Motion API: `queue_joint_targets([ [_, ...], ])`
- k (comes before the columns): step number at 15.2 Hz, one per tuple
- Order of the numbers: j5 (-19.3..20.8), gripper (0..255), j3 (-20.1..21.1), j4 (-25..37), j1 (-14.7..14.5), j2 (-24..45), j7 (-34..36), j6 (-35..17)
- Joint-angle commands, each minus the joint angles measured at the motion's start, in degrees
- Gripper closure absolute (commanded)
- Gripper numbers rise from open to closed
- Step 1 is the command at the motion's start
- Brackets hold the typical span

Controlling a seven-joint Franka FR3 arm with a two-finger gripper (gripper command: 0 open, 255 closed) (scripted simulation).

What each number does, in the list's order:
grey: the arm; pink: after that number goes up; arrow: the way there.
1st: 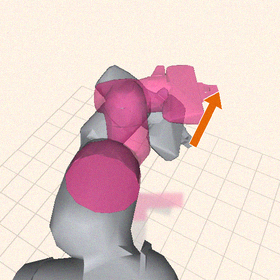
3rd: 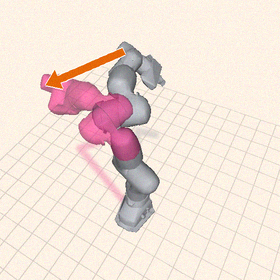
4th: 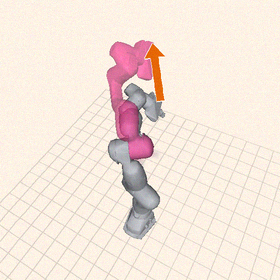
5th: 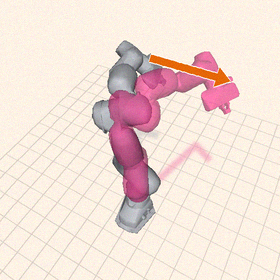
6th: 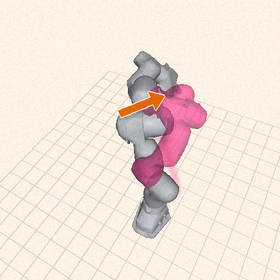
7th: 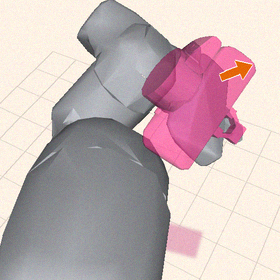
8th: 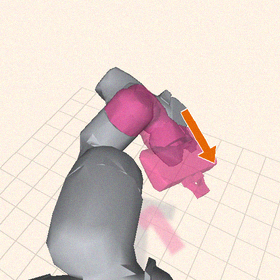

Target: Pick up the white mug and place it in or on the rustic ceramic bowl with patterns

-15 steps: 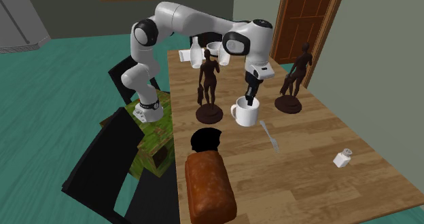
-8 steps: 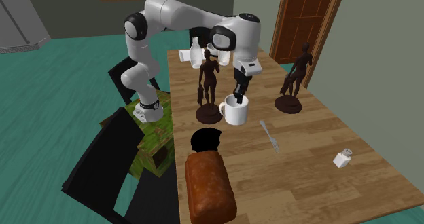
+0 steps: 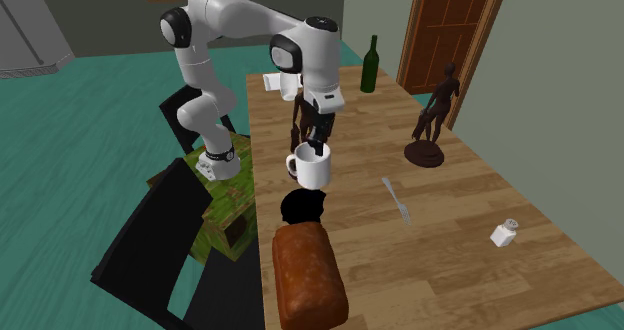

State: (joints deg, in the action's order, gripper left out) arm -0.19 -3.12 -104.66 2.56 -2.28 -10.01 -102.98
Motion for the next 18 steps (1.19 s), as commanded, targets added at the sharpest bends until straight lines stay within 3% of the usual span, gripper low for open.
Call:
queue_joint_targets([
  [1, 0.2, 255, -1.1, -2.3, 1.0, -2.6, -2.1, 0.3],
  [18, 0.2, 255, -1.6, -13.8, 1.4, -2.0, -3.0, -11.8],
])
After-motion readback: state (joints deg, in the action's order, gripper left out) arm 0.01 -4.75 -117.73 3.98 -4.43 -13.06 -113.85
